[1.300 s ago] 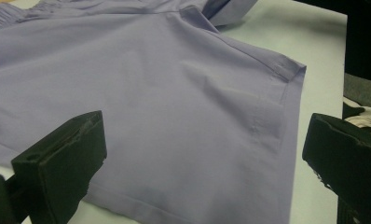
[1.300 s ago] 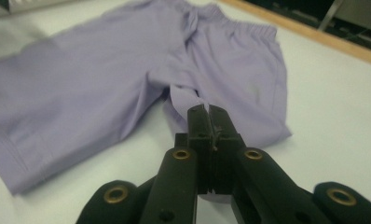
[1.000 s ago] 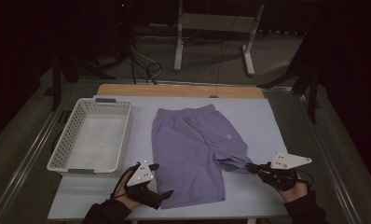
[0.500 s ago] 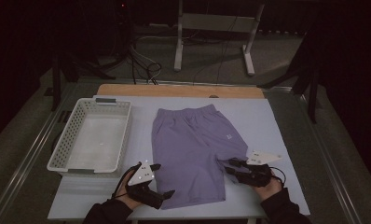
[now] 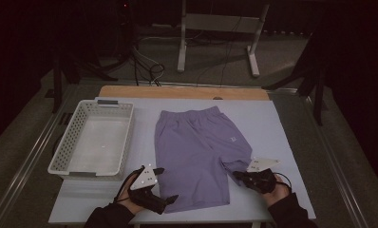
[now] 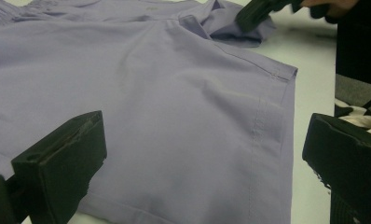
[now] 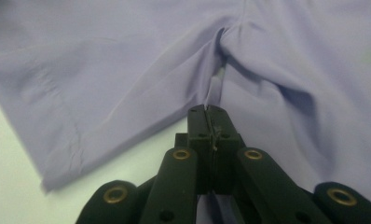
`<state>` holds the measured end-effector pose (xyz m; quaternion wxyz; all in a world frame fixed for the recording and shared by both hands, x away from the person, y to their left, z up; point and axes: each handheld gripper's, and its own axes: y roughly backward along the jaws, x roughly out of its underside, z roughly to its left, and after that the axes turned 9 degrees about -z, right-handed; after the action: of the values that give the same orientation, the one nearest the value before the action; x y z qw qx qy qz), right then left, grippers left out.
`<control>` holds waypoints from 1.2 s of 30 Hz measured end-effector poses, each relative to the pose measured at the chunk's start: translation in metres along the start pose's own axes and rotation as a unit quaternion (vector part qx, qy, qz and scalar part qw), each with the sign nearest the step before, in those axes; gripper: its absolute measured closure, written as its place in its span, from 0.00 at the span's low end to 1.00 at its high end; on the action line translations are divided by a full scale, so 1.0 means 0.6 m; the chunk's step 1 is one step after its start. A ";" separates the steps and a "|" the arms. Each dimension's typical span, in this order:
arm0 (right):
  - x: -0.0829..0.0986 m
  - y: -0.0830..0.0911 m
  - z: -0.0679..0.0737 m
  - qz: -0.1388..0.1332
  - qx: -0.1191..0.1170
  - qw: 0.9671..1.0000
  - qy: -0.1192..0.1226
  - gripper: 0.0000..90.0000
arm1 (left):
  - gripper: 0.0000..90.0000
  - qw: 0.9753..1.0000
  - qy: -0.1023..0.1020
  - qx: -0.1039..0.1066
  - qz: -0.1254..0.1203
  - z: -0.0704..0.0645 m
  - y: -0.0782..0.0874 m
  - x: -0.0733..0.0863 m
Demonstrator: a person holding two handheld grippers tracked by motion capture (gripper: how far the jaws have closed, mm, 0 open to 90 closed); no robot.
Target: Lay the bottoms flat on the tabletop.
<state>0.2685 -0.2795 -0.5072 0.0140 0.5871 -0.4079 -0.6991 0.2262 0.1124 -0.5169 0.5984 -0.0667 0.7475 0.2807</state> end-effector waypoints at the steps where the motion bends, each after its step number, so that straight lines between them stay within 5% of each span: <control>1: -0.001 0.011 -0.001 -0.005 -0.009 1.000 -0.001 1.00 | 0.00 1.000 -0.002 0.000 0.000 0.000 0.000 0.000; 5: -0.001 0.056 -0.006 -0.038 -0.007 0.999 -0.004 1.00 | 0.00 1.000 -0.002 -0.001 0.002 0.000 0.000 0.001; 10: -0.005 0.106 -0.018 -0.064 0.030 0.998 -0.005 1.00 | 0.00 1.000 0.000 -0.001 0.000 0.001 0.000 0.000; 14: -0.001 0.133 -0.025 -0.089 0.035 0.995 -0.016 0.99 | 0.00 1.000 0.000 -0.002 -0.002 0.001 0.001 0.000; 17: 0.003 0.151 -0.034 -0.108 0.051 0.992 -0.027 0.79 | 0.00 1.000 0.002 -0.002 -0.003 0.000 0.001 -0.001; 20: 0.007 0.164 -0.044 -0.129 0.070 0.988 -0.054 0.78 | 0.00 1.000 -0.002 0.000 -0.001 0.000 0.000 -0.001; 25: 0.017 0.142 -0.054 -0.107 0.105 0.986 -0.068 0.74 | 0.00 1.000 -0.001 0.001 -0.003 -0.001 -0.001 -0.001; 28: 0.027 0.109 -0.076 -0.104 0.134 0.980 -0.101 0.70 | 0.00 1.000 0.001 0.000 -0.002 0.000 -0.002 0.000; 32: 0.038 0.077 -0.099 -0.086 0.159 0.977 -0.115 0.65 | 0.00 1.000 0.001 0.001 -0.001 0.001 -0.004 0.000; 36: 0.058 0.045 -0.121 -0.073 0.159 0.974 -0.146 0.63 | 0.00 1.000 0.003 0.002 -0.001 0.001 -0.005 0.001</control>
<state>0.3055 -0.3549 -0.5176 -0.1905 0.5018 -0.4672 -0.7026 0.2278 0.1106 -0.5184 0.5967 -0.0672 0.7495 0.2788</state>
